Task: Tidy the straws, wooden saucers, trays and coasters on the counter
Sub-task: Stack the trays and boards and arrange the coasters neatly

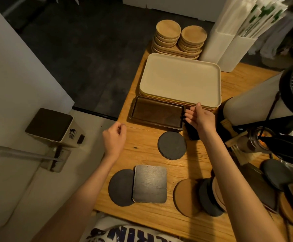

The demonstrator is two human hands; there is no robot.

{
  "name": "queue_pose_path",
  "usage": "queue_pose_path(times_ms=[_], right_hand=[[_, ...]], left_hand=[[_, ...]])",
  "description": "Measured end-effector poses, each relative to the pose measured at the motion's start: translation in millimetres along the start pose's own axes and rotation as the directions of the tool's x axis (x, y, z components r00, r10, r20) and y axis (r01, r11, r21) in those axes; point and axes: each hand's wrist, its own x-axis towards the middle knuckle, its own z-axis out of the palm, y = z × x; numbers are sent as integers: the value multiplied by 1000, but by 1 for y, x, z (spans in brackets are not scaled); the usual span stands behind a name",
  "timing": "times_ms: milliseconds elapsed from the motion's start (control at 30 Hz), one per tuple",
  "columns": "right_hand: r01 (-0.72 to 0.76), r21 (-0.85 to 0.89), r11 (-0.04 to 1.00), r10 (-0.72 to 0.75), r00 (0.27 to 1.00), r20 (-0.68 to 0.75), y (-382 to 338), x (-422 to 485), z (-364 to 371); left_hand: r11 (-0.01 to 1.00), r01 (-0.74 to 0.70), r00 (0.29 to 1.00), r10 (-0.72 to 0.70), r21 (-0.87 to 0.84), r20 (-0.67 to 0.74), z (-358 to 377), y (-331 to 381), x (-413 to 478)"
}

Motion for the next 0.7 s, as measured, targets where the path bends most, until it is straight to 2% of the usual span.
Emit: queue_pose_path(times_ms=[300, 500, 600, 700], right_hand=[[113, -137, 984, -113, 994, 9, 42, -97, -68], [126, -142, 982, -130, 991, -21, 82, -153, -110], [185, -211, 960, -203, 977, -63, 94, -170, -125], [243, -378, 893, -321, 934, -157, 103, -181, -149]], left_hand=[[1000, 18, 1000, -19, 16, 14, 2, 1, 1], [997, 15, 998, -19, 69, 56, 1, 3, -1], [998, 15, 995, -21, 64, 95, -2, 5, -3], [999, 14, 987, -18, 29, 157, -7, 11, -11]])
